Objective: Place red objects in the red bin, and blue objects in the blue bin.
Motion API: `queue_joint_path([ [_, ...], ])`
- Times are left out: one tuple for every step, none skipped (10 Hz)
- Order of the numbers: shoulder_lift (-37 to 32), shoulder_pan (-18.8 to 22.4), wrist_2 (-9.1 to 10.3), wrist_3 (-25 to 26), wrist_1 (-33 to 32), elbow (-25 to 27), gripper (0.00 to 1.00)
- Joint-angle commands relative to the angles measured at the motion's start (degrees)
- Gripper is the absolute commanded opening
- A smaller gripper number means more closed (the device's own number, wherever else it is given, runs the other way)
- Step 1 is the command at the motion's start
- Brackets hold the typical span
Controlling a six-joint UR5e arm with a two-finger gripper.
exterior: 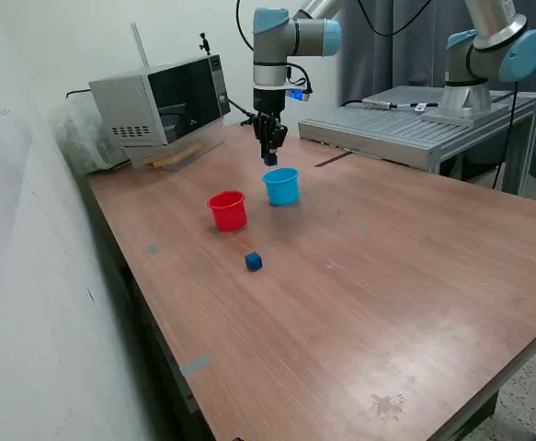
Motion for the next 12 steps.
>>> queue_joint_path([
  [-0.19, -0.21, 0.06, 0.06, 0.01, 0.43, 0.00],
  [-0.19, -0.21, 0.07, 0.06, 0.01, 0.52, 0.00],
  [-0.19, -0.21, 0.07, 0.06, 0.01, 0.61, 1.00],
  [-0.19, -0.21, 0.07, 0.06, 0.01, 0.61, 1.00],
  [-0.19, -0.21, 0.07, 0.06, 0.01, 0.69, 1.00],
  [-0.19, -0.30, 0.07, 0.06, 0.01, 0.70, 1.00],
  [-0.19, -0.82, 0.07, 0.06, 0.01, 0.70, 1.00],
  [-0.27, -0.74, 0.07, 0.06, 0.09, 0.52, 1.00],
  [-1.58, -0.04, 0.07, 0.32, 0.09, 0.69, 1.00],
  [-2.64, 0.92, 0.07, 0.67, 0.09, 0.96, 1.00],
  [-2.82, 4.94, 0.07, 0.76, 0.18, 0.52, 1.00],
  [-2.82, 8.28, 0.15, 1.11, 0.27, 0.52, 1.00],
])
